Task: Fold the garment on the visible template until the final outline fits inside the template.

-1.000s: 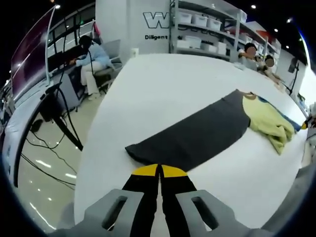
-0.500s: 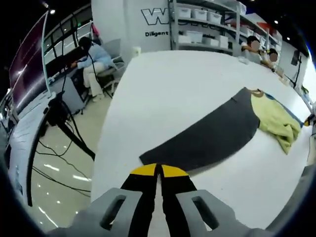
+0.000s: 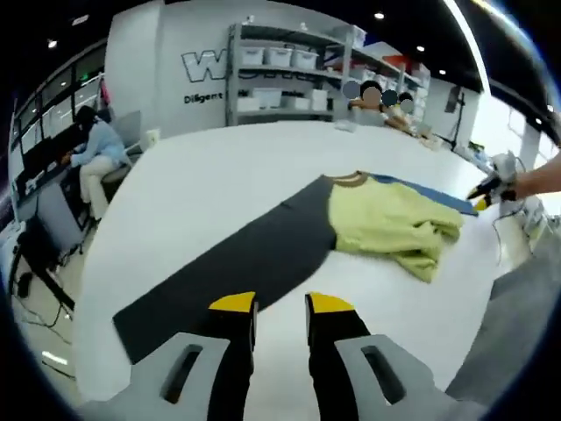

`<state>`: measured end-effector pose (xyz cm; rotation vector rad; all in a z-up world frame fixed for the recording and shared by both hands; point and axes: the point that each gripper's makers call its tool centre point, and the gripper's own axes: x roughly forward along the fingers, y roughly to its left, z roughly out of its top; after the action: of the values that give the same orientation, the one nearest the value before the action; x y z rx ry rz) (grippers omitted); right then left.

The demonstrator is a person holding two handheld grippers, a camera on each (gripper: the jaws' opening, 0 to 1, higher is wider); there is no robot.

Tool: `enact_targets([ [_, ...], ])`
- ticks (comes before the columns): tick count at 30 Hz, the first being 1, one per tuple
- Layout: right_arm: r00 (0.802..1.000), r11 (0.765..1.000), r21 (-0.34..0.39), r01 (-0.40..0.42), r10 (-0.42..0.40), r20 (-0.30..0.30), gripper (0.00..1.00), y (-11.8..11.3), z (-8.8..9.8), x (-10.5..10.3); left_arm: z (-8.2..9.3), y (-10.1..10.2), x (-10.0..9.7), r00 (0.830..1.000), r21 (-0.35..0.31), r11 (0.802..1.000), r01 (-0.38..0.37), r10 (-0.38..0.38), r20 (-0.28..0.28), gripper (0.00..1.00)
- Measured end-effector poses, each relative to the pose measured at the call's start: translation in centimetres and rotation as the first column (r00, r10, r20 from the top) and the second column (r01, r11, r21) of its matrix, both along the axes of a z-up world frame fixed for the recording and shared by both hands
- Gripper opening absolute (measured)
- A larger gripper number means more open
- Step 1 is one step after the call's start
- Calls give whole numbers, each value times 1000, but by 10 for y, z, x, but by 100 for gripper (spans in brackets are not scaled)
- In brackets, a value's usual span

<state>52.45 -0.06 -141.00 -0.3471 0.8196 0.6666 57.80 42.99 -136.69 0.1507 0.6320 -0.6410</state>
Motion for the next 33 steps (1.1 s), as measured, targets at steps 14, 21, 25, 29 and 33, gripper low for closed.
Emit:
enact_targets([
  [14,981,981,-11,-195,195,4,31,82,-20,7,-46,-151,-51,910,39,911,411,-406,-86,20],
  [21,976,975,-50,-218,218,-14,27,88,-33,5,-79,-159,-48,904,146,896,420,-399,-152,15],
  [25,975,972,-68,-224,223,-18,23,91,-37,5,-77,-158,-39,914,153,903,401,-383,-138,9],
  [29,978,976,-67,-208,207,-14,16,90,-35,9,-70,-153,-39,914,132,910,394,-373,-158,3],
  [33,972,974,-9,-227,226,-60,0,97,-25,-1,-44,-144,-44,920,67,926,372,-359,-155,2],
])
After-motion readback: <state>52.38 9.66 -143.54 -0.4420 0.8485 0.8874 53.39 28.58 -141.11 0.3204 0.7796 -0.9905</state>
